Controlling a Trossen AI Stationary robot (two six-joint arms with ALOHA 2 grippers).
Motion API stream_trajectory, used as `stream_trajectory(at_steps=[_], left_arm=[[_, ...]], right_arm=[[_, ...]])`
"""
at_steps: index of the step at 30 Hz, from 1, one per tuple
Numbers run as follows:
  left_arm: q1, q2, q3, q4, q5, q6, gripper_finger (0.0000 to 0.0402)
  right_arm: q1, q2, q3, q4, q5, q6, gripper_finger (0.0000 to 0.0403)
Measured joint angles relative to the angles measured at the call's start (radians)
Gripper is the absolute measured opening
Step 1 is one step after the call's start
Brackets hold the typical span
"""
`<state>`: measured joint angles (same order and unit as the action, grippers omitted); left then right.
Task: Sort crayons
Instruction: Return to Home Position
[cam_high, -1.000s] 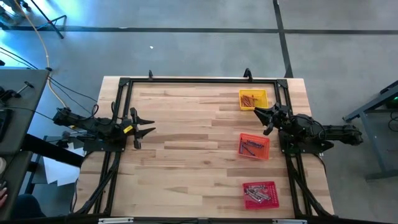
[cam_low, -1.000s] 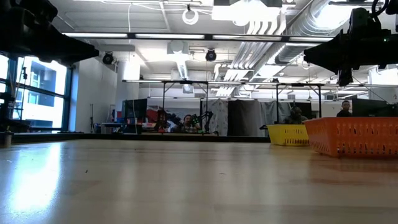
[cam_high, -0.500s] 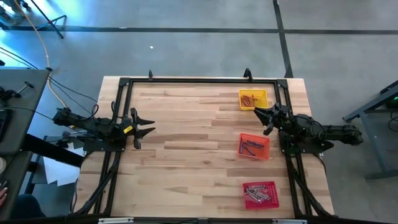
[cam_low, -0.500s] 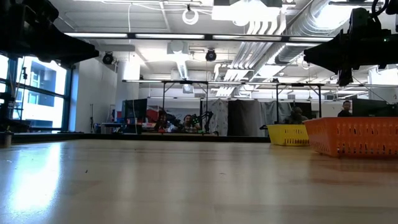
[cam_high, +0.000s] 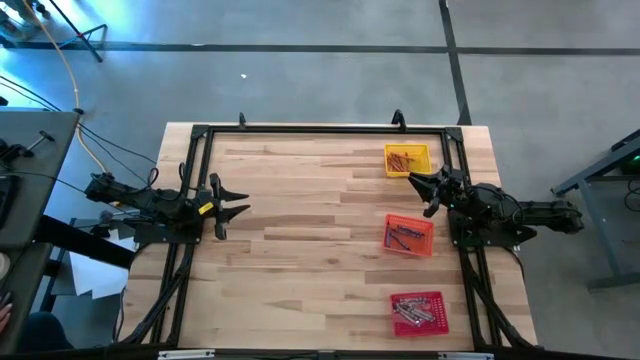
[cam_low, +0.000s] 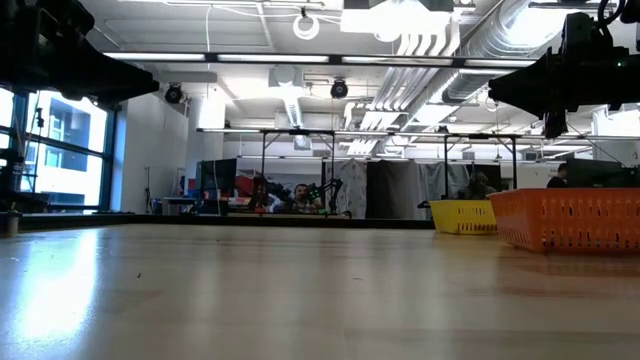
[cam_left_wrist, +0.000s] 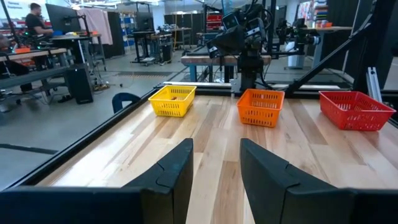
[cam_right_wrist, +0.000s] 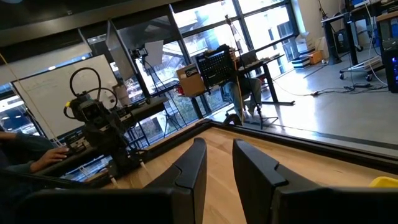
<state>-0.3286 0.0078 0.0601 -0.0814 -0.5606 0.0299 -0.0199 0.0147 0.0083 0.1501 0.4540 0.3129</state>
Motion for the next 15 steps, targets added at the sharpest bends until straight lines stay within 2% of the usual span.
stream_trajectory(at_steps=[15], left_arm=[[0.000, 0.000, 0.000, 0.000, 0.000, 0.000, 0.0117]], right_arm=[[0.000, 0.000, 0.000, -0.058, 0.000, 0.002, 0.0073]])
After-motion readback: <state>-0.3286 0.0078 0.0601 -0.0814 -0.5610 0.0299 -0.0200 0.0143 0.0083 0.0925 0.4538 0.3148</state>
